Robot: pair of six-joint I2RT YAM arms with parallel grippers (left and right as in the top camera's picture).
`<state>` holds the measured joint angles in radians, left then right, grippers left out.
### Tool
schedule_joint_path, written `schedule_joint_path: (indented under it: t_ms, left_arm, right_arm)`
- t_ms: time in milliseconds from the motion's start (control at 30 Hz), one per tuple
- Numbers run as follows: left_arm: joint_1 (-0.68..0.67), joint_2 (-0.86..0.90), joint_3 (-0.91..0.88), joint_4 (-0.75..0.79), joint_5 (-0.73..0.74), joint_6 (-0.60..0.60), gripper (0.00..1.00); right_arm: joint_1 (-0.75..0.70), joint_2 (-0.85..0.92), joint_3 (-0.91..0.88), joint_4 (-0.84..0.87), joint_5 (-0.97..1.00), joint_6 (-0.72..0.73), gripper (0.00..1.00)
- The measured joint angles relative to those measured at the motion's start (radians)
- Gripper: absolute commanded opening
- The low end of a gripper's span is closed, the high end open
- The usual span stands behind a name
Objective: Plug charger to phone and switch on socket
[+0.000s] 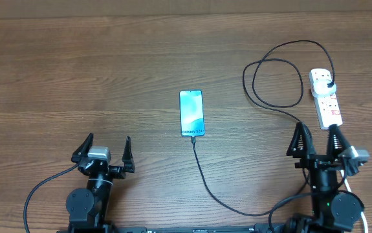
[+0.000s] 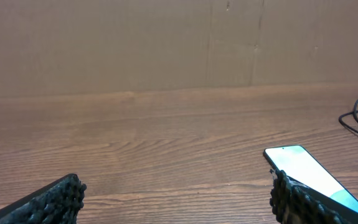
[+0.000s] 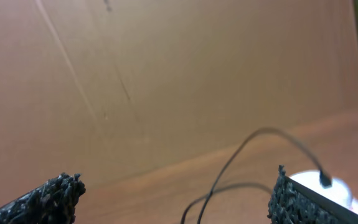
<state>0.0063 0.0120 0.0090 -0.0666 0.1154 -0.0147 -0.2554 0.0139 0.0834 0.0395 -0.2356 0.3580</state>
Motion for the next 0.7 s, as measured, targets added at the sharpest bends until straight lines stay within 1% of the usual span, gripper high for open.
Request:
schedule_joint_path:
  t_ms: [100,267,700]
  left_arm:
    - [0.000,0.000,0.000,0.000,0.000,0.000,1.00]
    - [0.000,0.000,0.000,0.000,0.000,0.000,1.00]
    - [0.000,0.000,0.000,0.000,0.000,0.000,1.00]
  right_arm:
    - [0.000,0.000,-0.060,0.001,0.000,0.031,1.00]
    - [0.000,0.000,-0.065,-0.102,0.000,0.050,1.00]
    - [0.000,0.002,-0.065,-0.103,0.001,0.061,1.00]
